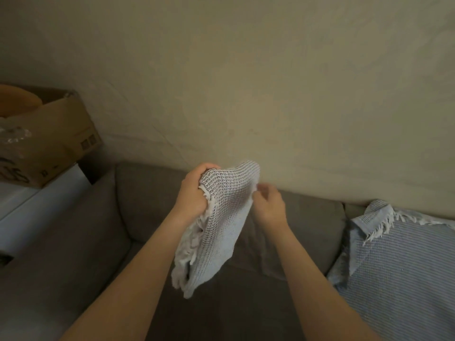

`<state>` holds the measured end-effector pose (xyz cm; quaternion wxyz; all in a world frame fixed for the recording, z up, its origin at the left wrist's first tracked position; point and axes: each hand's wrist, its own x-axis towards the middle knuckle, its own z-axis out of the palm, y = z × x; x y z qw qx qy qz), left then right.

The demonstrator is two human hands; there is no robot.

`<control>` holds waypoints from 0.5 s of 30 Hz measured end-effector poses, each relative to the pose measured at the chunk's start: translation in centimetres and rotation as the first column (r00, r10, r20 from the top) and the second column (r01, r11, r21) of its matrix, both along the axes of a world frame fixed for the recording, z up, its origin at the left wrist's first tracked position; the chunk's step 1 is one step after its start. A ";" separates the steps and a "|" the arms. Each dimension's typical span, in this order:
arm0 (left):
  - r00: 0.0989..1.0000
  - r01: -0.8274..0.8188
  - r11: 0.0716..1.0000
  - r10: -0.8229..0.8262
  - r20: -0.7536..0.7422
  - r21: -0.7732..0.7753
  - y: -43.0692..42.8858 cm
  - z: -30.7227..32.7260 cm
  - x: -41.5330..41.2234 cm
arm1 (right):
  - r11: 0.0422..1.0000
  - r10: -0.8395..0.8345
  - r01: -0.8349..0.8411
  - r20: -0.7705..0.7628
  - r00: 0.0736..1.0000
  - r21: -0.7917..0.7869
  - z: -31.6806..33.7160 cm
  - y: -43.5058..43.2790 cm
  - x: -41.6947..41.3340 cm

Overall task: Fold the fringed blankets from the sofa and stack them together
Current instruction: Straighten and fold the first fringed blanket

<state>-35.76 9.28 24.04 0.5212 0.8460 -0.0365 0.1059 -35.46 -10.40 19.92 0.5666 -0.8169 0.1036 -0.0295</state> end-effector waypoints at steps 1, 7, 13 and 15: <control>1.000 0.021 0.999 -0.022 -0.021 -0.042 0.1 0.1 0.0 | 0.994 -0.098 0.098 0.002 0.995 0.040 0.0 -0.3 0.5; 0.981 0.124 0.926 -0.168 -0.097 -0.356 1.0 0.6 -0.4 | 0.963 -0.202 0.226 -0.164 0.966 0.146 -1.5 -3.1 3.0; 0.973 0.113 0.864 -0.196 -0.121 -0.491 0.6 -1.0 -0.1 | 0.934 -0.305 0.349 -0.333 0.892 0.080 -2.3 -5.2 1.9; 0.967 0.090 0.843 -0.201 -0.154 -0.531 0.4 -1.6 0.0 | 0.911 -0.193 0.298 -0.346 0.918 0.284 -2.3 -5.7 1.8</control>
